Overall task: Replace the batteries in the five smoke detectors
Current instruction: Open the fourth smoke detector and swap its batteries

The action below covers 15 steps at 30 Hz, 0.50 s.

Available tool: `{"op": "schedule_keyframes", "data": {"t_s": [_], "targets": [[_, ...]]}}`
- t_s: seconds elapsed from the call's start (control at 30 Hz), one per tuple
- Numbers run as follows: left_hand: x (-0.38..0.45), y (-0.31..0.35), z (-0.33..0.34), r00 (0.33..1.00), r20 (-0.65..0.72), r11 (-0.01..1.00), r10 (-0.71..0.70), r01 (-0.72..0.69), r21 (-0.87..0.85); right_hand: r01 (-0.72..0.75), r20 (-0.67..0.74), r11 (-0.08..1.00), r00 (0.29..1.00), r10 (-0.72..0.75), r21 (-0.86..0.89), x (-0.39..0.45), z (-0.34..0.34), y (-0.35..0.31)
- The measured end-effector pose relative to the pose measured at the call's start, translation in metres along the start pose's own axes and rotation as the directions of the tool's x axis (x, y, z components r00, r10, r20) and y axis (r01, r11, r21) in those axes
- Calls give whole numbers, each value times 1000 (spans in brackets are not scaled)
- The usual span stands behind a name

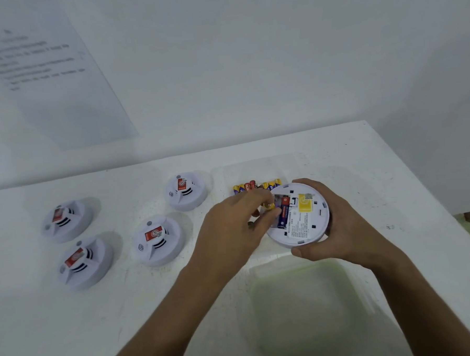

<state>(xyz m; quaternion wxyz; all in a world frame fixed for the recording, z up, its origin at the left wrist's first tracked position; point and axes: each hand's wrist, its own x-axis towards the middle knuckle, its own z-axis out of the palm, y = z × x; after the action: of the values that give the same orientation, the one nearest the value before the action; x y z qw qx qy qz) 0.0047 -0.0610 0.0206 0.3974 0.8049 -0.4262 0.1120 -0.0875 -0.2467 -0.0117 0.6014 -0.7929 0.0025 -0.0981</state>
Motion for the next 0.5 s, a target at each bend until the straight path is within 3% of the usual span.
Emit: {"op": "schedule_keyframes", "data": {"t_s": [0.1, 0.17, 0.23, 0.3, 0.4, 0.5], "targets": [[-11, -6, 6, 992, -29, 992, 121, -120, 32, 2, -6, 1000, 1000, -2, -15, 1, 0, 0], [-17, -11, 9, 990, -38, 990, 135, -136, -45, 2, -17, 1000, 1000, -3, -20, 1, -1, 0], [-19, -13, 8, 1000, -21, 978, 14, -18, -206, 8, -15, 1000, 1000, -8, -21, 1, -1, -1], [-16, -11, 2, 982, 49, 913, -184, 189, -361, 16, 8, 1000, 1000, -15, -25, 2, 1, -2], [-10, -7, -9, 859, 286, 723, -425, 513, -464, 22, 33, 1000, 999, -22, -10, 5, 5, -4], [-8, -9, -20, 764, 475, 603, -437, 640, -476, 29, 59, 1000, 998, -29, -8, 7, 12, -9]]}}
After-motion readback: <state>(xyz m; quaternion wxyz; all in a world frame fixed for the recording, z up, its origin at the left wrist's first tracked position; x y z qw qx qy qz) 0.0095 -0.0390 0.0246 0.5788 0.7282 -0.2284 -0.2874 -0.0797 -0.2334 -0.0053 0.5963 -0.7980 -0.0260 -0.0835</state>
